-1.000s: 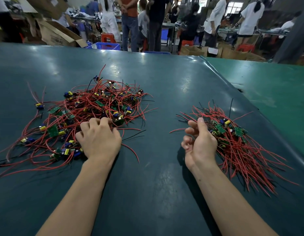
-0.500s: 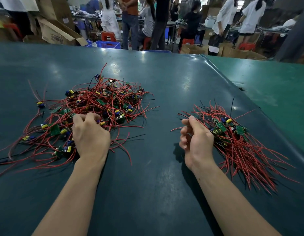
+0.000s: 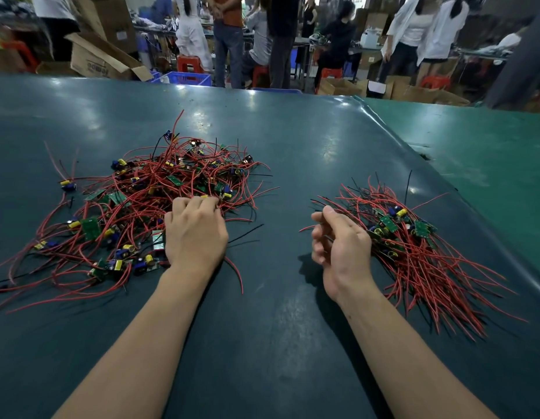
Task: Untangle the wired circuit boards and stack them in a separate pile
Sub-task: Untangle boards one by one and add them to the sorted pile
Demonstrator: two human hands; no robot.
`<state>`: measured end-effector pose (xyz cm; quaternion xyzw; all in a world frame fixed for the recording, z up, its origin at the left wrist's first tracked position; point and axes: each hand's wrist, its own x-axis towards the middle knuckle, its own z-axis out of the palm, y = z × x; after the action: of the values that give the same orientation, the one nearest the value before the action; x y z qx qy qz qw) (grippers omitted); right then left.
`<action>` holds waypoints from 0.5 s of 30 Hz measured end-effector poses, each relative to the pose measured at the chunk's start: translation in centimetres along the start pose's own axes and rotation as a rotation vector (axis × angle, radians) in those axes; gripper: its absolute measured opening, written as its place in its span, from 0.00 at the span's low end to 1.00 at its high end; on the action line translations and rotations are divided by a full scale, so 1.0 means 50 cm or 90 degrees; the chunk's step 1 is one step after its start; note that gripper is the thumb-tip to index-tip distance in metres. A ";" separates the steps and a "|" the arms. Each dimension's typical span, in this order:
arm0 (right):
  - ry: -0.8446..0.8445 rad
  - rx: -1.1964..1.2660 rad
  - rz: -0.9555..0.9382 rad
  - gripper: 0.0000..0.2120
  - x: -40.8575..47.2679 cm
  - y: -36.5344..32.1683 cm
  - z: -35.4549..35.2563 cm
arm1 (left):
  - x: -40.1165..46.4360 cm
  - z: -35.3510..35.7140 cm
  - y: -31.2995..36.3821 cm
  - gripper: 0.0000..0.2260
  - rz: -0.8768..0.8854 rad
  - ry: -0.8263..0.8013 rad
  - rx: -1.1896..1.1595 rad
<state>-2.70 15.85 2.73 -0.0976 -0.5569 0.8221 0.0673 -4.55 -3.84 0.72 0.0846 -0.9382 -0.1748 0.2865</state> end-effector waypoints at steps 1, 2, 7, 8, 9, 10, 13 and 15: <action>-0.007 -0.004 0.001 0.12 0.000 0.000 0.000 | 0.000 0.002 -0.003 0.12 -0.017 -0.003 0.025; -0.012 -0.007 0.003 0.12 0.000 0.001 0.000 | 0.000 0.002 -0.005 0.12 -0.029 -0.004 0.048; -0.017 0.001 0.012 0.12 0.001 0.000 0.001 | 0.003 -0.001 -0.006 0.10 -0.064 -0.033 0.099; -0.017 0.003 0.013 0.12 0.001 0.000 0.001 | 0.005 -0.002 -0.008 0.09 -0.062 -0.031 0.092; -0.017 0.004 0.014 0.12 0.002 -0.001 0.000 | 0.007 -0.003 -0.010 0.08 -0.058 -0.021 0.074; -0.016 0.005 0.015 0.12 0.002 -0.001 -0.001 | 0.006 -0.004 -0.011 0.07 -0.052 -0.004 0.052; -0.013 0.002 0.015 0.12 0.001 0.000 -0.001 | -0.005 -0.009 -0.004 0.06 -0.031 0.090 -0.023; -0.012 -0.010 0.015 0.12 0.001 0.000 -0.002 | -0.011 -0.019 0.004 0.07 -0.033 0.181 -0.077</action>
<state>-2.70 15.96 2.70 -0.0969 -0.5628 0.8193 0.0513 -3.59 -3.79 1.23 0.1158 -0.8734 -0.2243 0.4165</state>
